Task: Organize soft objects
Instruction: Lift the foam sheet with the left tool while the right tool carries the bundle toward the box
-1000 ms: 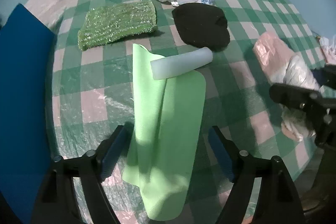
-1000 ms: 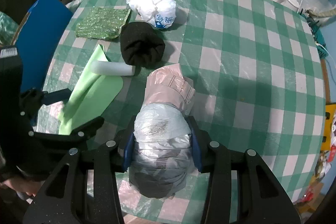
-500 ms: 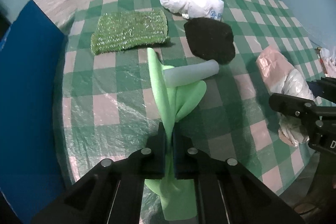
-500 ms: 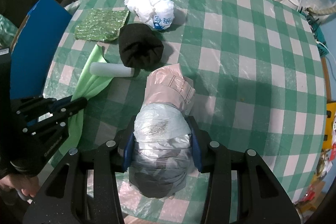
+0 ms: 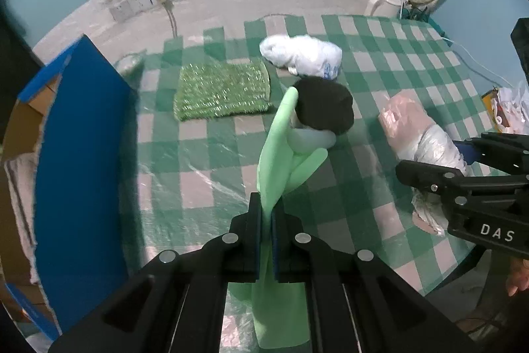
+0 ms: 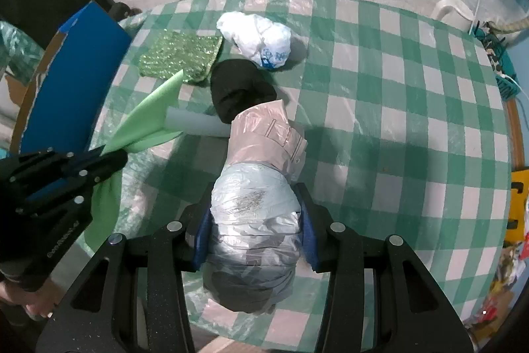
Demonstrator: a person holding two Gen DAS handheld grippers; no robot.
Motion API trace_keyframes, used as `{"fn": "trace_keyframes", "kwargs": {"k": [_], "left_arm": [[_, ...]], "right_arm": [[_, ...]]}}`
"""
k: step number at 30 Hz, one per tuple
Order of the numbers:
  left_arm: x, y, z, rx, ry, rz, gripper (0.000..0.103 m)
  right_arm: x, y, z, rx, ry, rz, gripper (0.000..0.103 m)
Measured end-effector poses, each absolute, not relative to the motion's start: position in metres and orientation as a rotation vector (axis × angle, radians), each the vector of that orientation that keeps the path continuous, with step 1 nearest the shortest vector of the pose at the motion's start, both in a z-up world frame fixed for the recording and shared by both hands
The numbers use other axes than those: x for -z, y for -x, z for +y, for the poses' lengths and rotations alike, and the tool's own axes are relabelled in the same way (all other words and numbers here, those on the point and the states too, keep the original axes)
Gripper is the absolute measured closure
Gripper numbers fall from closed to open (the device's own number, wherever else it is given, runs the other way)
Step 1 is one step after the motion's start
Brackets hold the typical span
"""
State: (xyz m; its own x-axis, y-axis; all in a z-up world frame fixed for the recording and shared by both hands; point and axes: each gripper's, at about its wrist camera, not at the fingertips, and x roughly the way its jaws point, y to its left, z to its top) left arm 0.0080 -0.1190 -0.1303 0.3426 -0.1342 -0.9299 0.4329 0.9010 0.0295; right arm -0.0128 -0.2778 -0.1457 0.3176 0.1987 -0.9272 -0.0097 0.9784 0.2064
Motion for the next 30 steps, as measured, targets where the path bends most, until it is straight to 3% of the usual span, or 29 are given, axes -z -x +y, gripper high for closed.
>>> {"fn": "trace_keyframes", "kwargs": {"k": [30], "left_arm": [[0.042,-0.013,-0.06,0.259,-0.203,0.993,0.098]], "right_arm": [[0.06,0.003,-0.235,-0.22,-0.152,1.09,0.059]]}}
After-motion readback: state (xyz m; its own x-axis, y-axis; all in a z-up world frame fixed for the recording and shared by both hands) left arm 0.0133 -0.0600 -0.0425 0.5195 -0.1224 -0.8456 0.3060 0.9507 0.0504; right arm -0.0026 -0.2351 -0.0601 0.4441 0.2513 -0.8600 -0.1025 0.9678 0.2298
